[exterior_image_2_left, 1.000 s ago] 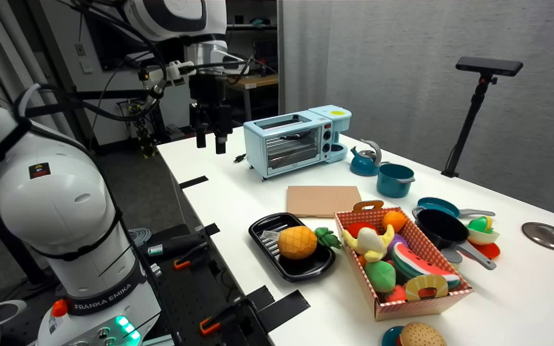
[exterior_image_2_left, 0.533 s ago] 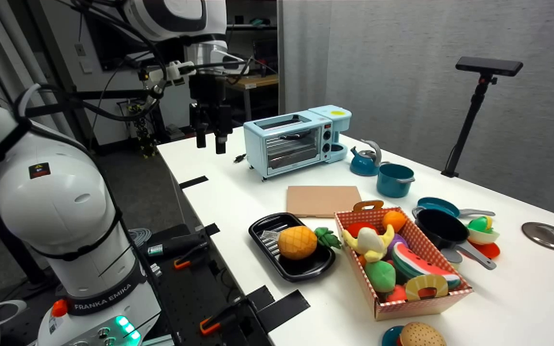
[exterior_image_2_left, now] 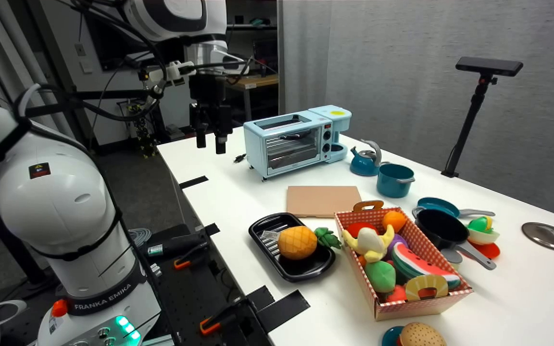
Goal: Put the pineapple plush toy in the box
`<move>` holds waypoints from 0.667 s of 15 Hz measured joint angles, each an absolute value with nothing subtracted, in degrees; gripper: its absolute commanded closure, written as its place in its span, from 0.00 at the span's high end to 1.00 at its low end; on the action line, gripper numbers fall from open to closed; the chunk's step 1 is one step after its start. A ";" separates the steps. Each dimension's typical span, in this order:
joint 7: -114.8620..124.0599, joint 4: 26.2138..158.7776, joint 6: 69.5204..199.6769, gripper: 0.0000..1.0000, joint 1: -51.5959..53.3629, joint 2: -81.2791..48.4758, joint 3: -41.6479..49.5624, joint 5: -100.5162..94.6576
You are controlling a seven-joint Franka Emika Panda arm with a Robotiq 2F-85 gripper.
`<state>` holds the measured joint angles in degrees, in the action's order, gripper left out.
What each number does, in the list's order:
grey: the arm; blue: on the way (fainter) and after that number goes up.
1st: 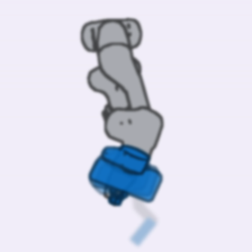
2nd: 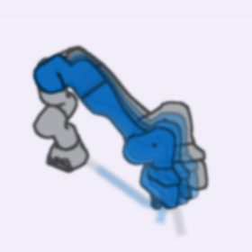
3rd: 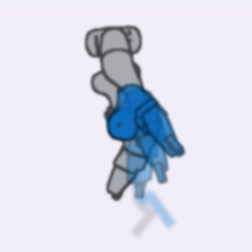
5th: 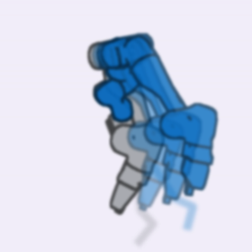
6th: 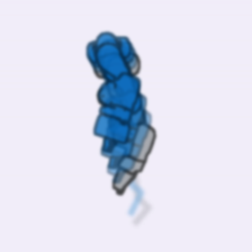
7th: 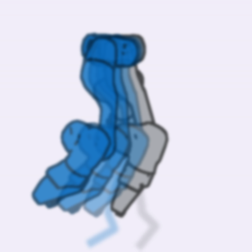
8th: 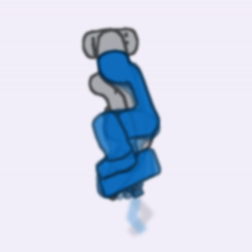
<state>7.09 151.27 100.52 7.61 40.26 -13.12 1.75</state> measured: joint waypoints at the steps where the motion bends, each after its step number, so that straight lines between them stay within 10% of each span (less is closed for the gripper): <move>1: 7.09 151.27 100.52 1.00 7.61 40.26 -13.12 1.75; 10: 7.10 151.27 100.99 1.00 7.91 38.11 -13.22 1.75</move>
<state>7.10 151.27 100.99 7.91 38.11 -13.22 1.75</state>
